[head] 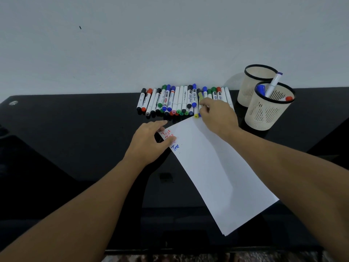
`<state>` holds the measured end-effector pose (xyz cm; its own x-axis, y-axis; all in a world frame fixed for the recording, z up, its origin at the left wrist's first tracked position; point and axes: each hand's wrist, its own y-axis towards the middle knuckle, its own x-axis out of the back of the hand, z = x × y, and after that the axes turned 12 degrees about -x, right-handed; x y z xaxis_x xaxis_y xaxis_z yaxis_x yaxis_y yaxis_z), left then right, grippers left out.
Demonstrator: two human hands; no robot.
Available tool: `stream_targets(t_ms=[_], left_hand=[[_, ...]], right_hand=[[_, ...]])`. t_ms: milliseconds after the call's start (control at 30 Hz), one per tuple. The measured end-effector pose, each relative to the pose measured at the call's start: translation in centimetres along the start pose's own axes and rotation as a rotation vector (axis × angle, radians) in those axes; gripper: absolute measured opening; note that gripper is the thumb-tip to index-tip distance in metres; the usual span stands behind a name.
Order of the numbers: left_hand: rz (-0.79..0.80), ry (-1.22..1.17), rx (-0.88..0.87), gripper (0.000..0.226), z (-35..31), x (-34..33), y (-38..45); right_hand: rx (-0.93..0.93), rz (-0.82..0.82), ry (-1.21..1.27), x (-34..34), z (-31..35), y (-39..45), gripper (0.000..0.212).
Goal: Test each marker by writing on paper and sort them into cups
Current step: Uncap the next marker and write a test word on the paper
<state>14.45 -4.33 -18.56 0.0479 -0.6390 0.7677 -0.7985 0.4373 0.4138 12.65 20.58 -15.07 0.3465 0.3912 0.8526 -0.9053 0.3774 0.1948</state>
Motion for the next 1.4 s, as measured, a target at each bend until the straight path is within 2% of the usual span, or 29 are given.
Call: stream_targets(t_ms=[133,267,400,533,633,700,833,933,1000,1100,1167,1233,1333,1400], left_hand=[[-0.002,0.001,-0.004,0.061,0.1,-0.1,0.1],[-0.001,-0.006,-0.001,0.062,0.0,0.0,0.1],[-0.036,-0.026,-0.006,0.064,-0.4,0.1,0.0],[-0.112,0.015,-0.076,0.070,-1.2,0.5,-0.5],[-0.074,0.071,-0.143,0.072,-1.9,1.1,-0.7],[-0.028,0.120,-0.192,0.065,-2.0,1.6,-0.5],[0.032,0.124,-0.262,0.037,-2.2,3.0,0.0],[0.086,0.166,-0.278,0.029,-2.2,4.0,-0.1],[0.101,0.222,-0.303,0.029,-2.3,4.5,-0.2],[0.094,0.247,-0.321,0.031,-2.8,4.9,-0.4],[0.088,0.242,-0.329,0.031,-3.4,5.0,-0.3],[0.103,0.255,-0.369,0.030,-4.1,5.0,-0.1],[0.116,0.205,-0.377,0.029,-5.3,4.9,0.1],[0.144,0.163,-0.336,0.031,-5.7,4.9,0.2]], right_hand=[[0.008,-0.039,0.118,0.5,0.2,-0.6,0.029],[-0.063,-0.175,0.568,1.8,0.9,-3.1,0.022],[-0.132,-0.180,0.844,3.6,1.4,-7.7,0.021],[-0.182,-0.027,0.929,4.1,1.1,-11.7,0.027],[-0.181,0.134,0.924,4.0,0.7,-12.9,0.033],[-0.187,0.208,0.929,4.3,0.8,-12.9,0.037],[-0.202,0.352,0.964,4.9,1.1,-12.3,0.038],[-0.132,0.375,0.795,4.9,0.6,-11.5,0.035],[0.034,0.315,0.434,4.5,-0.1,-10.6,0.037],[0.219,0.140,-0.011,4.2,-0.2,-9.8,0.052],[0.299,-0.022,-0.172,4.1,0.3,-9.7,0.052],[0.372,-0.091,-0.261,3.9,1.0,-9.7,0.048],[0.487,-0.003,-0.298,3.5,1.6,-9.6,0.040],[0.480,0.109,-0.271,3.6,1.8,-9.6,0.035]])
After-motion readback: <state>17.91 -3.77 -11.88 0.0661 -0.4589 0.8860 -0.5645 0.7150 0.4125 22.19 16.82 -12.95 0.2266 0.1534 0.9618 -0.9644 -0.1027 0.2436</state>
